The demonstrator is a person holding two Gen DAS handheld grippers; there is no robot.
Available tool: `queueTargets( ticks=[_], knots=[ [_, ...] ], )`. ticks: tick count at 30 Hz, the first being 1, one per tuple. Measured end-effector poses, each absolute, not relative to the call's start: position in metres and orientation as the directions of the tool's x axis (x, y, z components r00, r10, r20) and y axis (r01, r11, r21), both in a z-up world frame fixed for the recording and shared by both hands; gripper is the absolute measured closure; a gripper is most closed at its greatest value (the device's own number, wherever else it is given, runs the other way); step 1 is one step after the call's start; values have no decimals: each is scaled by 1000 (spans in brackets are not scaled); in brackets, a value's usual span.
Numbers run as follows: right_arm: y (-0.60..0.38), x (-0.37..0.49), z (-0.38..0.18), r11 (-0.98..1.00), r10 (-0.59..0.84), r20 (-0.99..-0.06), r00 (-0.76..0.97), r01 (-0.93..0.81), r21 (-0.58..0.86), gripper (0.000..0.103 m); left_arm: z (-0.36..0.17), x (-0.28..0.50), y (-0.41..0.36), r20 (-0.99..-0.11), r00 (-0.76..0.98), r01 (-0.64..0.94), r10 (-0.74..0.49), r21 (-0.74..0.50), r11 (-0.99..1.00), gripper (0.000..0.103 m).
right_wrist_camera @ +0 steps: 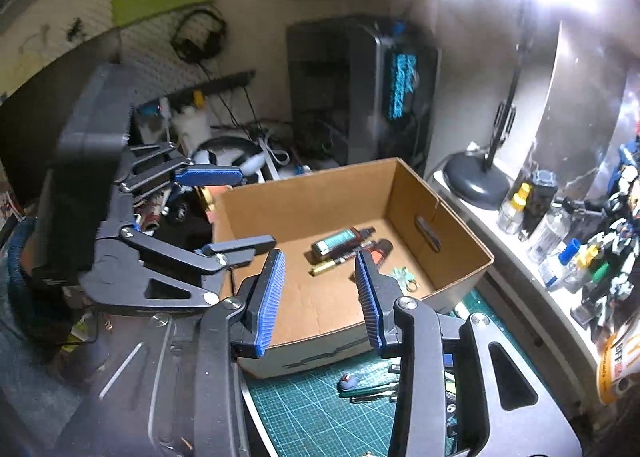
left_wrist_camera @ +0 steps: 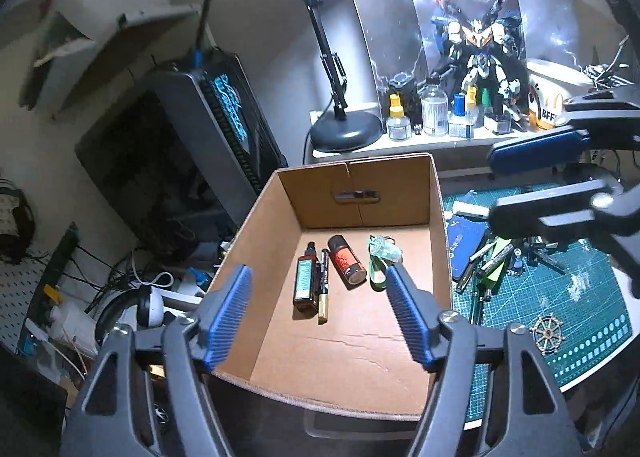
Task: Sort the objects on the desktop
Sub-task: 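Raise both open tools out of the box and move over the mat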
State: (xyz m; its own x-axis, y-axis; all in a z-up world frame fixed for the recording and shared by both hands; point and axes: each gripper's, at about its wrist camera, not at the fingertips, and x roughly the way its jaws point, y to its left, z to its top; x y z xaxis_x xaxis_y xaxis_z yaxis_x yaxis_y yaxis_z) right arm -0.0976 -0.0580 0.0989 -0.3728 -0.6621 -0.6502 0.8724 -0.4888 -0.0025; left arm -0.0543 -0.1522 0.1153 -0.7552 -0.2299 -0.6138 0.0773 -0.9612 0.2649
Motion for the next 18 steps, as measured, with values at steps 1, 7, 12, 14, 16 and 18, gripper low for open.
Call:
queueTargets(
  ticks=[1,7,12,14,16,18],
  knots=[
    [-55,-92,98,-491,-671,-635,-382,871,-5,57,115,-51,-150,-600,-765,86,-235,266,-960,31],
    [-31,-61,94,-523,-700,-551,-454,851,-37,28,112,-31,-132,-506,-829,117,-240,263,-958,20],
    [0,-41,89,-605,-683,-441,-582,789,-104,11,103,-18,-113,-400,-883,143,-245,270,-952,6],
    [15,-37,85,-639,-661,-423,-620,761,-115,10,99,-17,-109,-390,-893,133,-226,252,-959,3],
    [29,-33,80,-665,-645,-404,-649,737,-124,9,96,-17,-106,-380,-901,127,-209,228,-965,2],
    [46,-28,74,-682,-640,-370,-673,720,-130,5,92,-17,-103,-351,-912,141,-212,216,-966,1]
  ],
)
